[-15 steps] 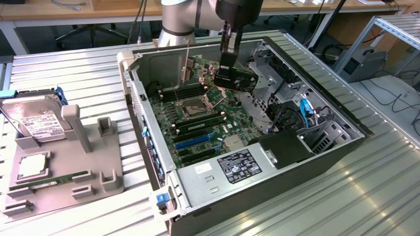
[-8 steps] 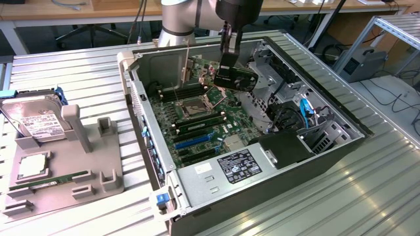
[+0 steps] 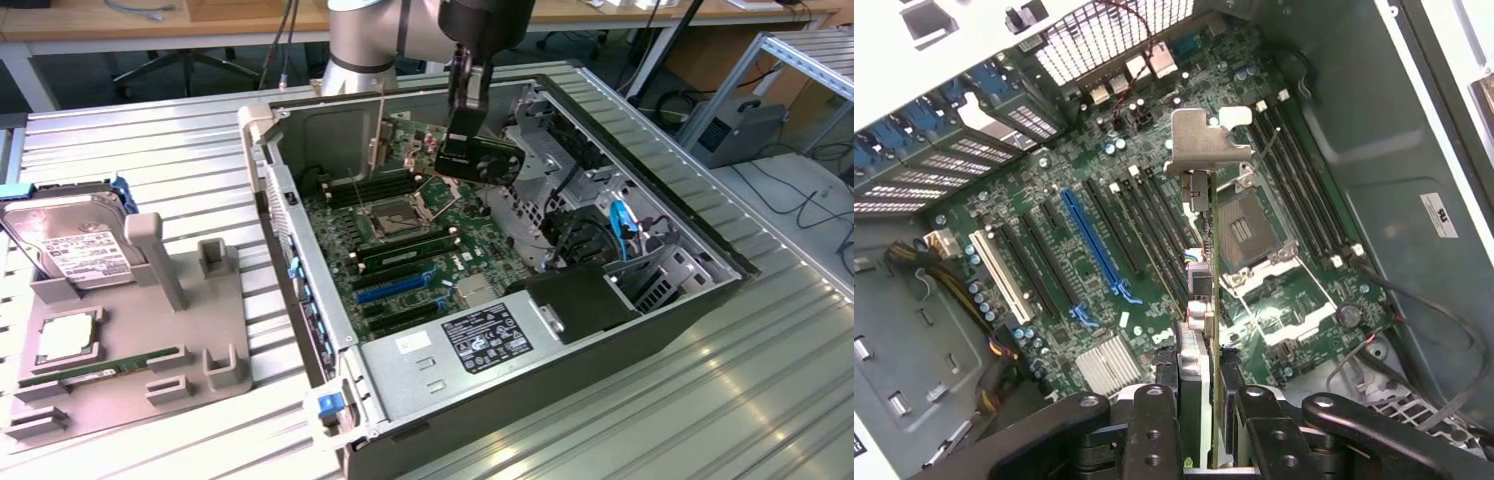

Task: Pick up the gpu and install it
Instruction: 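Insert the gpu into the slot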

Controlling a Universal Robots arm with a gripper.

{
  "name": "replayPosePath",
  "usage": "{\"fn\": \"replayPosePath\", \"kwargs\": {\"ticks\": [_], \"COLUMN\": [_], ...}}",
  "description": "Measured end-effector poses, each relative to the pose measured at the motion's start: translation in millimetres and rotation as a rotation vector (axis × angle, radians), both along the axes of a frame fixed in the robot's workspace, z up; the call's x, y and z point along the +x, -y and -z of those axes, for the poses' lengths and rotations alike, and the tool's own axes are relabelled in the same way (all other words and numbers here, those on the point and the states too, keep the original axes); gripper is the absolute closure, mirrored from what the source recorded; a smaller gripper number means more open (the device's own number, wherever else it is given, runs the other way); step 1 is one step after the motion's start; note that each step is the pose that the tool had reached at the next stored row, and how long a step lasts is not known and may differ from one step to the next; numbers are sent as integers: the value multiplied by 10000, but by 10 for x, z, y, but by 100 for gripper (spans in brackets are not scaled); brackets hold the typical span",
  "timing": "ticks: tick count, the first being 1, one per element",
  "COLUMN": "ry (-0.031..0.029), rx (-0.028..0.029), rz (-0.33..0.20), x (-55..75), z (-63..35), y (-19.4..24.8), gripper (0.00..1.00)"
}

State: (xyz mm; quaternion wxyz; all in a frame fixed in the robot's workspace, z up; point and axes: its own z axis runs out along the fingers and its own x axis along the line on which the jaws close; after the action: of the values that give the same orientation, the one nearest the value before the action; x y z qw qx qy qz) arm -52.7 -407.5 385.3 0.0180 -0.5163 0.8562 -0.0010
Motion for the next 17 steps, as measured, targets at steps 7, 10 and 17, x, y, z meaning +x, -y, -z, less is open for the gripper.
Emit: {"fn": "replayPosePath", "kwargs": {"ticks": [7, 10, 17], "ry": [0, 0, 0], "rx": [0, 0, 1], "rz": [-201, -288, -493], "x": [0, 0, 0], "z": [0, 1, 1], "y": [0, 0, 0], "gripper": [73, 73, 73]}}
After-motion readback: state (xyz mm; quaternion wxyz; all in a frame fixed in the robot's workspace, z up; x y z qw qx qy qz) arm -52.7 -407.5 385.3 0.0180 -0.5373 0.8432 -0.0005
